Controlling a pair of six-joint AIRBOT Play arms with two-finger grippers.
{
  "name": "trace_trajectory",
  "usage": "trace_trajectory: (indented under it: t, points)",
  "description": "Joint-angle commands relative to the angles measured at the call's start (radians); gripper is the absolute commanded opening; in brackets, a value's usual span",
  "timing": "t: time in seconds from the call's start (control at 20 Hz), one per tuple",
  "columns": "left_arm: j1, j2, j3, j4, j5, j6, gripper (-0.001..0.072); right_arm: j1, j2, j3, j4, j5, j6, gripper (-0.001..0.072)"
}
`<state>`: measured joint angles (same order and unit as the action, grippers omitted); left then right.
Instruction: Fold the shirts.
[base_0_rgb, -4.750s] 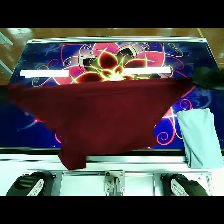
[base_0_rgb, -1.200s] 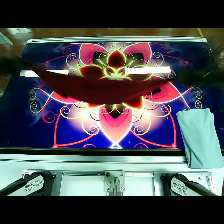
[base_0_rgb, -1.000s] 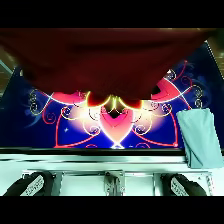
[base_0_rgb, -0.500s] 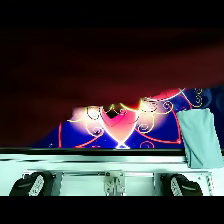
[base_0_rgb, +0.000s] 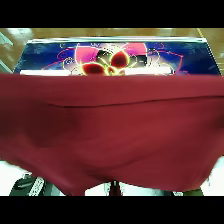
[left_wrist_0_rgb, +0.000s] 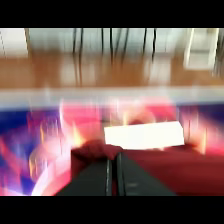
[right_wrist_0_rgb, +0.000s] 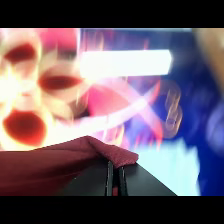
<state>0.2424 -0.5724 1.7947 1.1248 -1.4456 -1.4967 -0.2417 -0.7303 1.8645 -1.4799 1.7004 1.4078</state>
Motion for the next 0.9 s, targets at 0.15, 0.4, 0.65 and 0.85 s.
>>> trace_trajectory:
  t: [0.15,0.4,0.65,0.85]
  points:
    - [0.0,-0.068,-0.572,-0.005,0.076,0.085,0.0036,0.001,-0.156,-0.522,0.018,-0.103,0.046,0.0073]
    - [-0.037,-0.468,-0.712,-0.206,0.456,0.224,0.0036,0.06,-0.506,-0.639,0.157,-0.644,0.048,0.0073]
    - [-0.149,-0.862,-0.533,-0.292,0.785,0.319,0.0036,0.207,-0.769,-0.598,0.155,-1.242,0.041,0.0073]
    - [-0.21,-1.053,-0.431,-0.292,0.958,0.318,0.0036,0.236,-0.909,-0.598,0.179,-1.471,0.079,0.0073]
